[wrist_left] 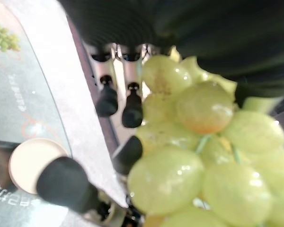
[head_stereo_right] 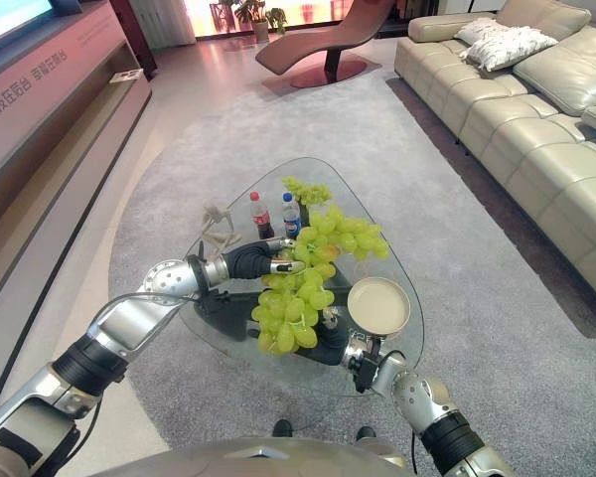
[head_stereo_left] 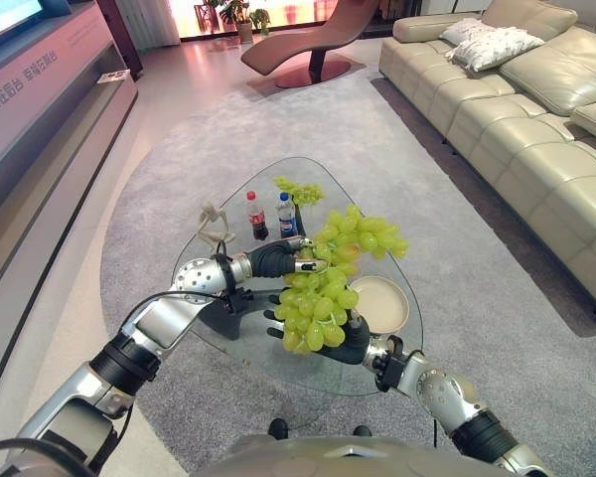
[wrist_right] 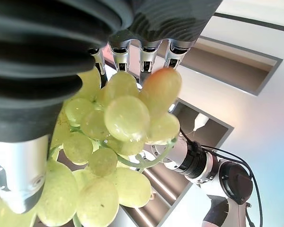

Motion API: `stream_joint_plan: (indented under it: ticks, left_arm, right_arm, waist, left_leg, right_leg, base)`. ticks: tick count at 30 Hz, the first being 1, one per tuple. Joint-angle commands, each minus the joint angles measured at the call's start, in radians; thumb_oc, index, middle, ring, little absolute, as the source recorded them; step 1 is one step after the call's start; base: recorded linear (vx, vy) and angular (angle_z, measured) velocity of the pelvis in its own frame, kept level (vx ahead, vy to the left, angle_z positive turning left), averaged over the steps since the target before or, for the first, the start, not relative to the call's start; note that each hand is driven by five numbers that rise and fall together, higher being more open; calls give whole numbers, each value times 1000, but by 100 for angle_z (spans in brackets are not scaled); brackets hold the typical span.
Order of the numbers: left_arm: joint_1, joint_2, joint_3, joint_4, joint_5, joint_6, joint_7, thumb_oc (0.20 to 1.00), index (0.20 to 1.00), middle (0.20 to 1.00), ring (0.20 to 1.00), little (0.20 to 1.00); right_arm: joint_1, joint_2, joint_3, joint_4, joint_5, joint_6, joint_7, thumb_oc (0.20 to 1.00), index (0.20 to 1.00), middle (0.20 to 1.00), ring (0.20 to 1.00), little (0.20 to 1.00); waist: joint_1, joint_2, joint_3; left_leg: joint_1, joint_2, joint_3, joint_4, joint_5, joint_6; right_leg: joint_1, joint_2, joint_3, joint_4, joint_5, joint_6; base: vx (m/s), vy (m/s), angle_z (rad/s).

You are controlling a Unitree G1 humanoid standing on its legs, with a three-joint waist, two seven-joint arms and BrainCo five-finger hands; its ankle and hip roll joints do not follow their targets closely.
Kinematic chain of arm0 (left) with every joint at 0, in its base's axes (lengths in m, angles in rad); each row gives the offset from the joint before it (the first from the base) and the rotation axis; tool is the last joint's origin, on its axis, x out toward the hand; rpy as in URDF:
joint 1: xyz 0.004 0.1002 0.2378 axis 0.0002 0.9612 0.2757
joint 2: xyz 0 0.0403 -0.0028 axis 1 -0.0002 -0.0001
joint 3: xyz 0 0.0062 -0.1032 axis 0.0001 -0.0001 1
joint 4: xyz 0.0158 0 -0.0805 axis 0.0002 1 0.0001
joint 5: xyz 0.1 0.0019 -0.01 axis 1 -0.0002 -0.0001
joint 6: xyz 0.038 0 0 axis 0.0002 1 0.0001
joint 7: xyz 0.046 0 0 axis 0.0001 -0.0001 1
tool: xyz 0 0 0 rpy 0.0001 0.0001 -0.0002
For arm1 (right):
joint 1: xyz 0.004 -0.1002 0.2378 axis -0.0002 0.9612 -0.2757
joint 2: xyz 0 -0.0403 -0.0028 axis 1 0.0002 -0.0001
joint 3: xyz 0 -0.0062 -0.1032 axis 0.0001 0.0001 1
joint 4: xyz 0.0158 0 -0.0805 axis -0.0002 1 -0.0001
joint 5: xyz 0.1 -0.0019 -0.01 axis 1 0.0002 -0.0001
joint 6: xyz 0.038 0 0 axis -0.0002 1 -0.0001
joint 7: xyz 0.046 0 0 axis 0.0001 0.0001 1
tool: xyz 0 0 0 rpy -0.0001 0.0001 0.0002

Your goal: Pick up fruits into the plate

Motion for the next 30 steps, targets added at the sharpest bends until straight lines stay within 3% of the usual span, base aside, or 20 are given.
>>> stream_joint_plan:
  ticks: [1,30]
  left_arm:
    - [-36,-14,53,-4,4,-48,8,200,200,200,200,200]
    - [-28,-23,60,-3,15,-40,2,200,200,200,200,200]
  right_arm:
    - [-23,60,0,-128,103,-32,36,200,200,200,200,200]
    - [-25,58,3,-127,109,-41,38,200,200,200,200,200]
  waist:
    - [19,-37,-2]
    - [18,-42,-2]
  left_leg:
    - [92,-28,39,28,-210,32]
    - [87,-25,40,23,-207,33]
  right_leg:
    - [54,-46,-16,24,-115,60]
    - [44,-41,-6,19,-109,60]
  base:
    - [0,0,0]
    - [0,0,0]
